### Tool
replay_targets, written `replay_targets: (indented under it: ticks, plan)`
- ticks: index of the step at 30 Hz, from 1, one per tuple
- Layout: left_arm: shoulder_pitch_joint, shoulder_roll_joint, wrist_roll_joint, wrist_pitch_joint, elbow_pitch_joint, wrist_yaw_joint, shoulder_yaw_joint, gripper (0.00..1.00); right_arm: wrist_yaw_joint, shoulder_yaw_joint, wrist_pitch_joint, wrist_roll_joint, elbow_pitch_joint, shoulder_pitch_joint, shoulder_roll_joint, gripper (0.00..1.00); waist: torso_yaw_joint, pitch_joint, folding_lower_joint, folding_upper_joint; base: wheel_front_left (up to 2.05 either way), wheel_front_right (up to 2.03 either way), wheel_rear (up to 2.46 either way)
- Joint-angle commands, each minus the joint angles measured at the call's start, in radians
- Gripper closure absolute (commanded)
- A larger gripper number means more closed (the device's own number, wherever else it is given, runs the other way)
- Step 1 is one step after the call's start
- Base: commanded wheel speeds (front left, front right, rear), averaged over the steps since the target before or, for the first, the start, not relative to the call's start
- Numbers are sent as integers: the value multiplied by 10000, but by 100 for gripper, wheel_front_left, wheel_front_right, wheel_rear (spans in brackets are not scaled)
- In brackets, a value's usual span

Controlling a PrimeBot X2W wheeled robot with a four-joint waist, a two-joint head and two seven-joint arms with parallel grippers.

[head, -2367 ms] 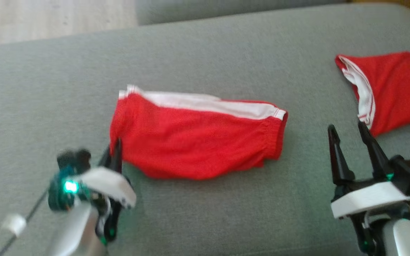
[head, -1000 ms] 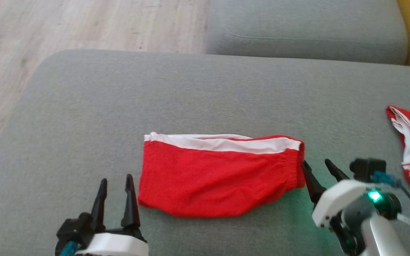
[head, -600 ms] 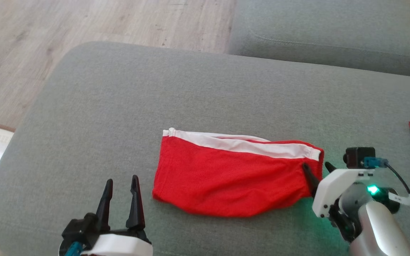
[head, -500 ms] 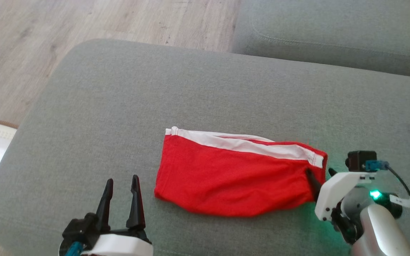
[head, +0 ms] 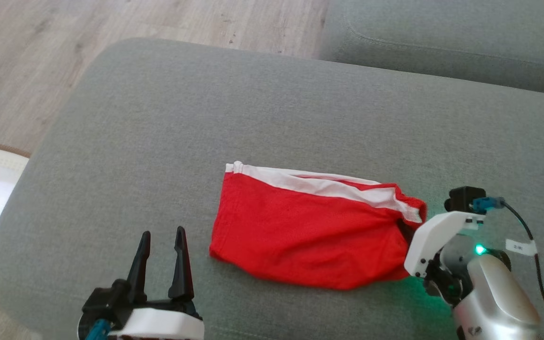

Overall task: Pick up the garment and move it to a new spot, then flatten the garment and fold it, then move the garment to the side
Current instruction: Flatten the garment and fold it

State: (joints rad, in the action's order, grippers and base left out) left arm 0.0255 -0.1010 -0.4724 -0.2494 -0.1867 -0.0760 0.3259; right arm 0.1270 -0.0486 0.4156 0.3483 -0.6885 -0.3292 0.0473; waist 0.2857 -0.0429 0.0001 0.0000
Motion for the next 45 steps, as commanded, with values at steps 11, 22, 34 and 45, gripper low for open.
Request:
replay_targets:
  ticks: [11, 22, 34, 45]
  plan:
    - [-357, 23, 267, -123, 609, -62, -379, 0, 37, -102, 868, 249, 658, -654, 666, 100, -1065, 0, -1, 0, 0, 0, 0]
    - [-551, 16, 319, -123, 611, -59, -416, 0, 37, 365, 2135, 1370, 2705, -19, 1002, 100, -1690, -157, -1, 0, 0, 0, 0]
    - [-545, -127, 278, -123, 593, -120, -506, 0, 37, -756, 2480, 2804, 4499, 249, 60, 100, -1272, 128, -1, 0, 0, 0, 0]
    - [-606, -67, 246, -106, 574, -98, -322, 0, 37, -2492, 789, 4760, 2585, -621, 32, 100, -543, 148, -1, 0, 0, 0, 0]
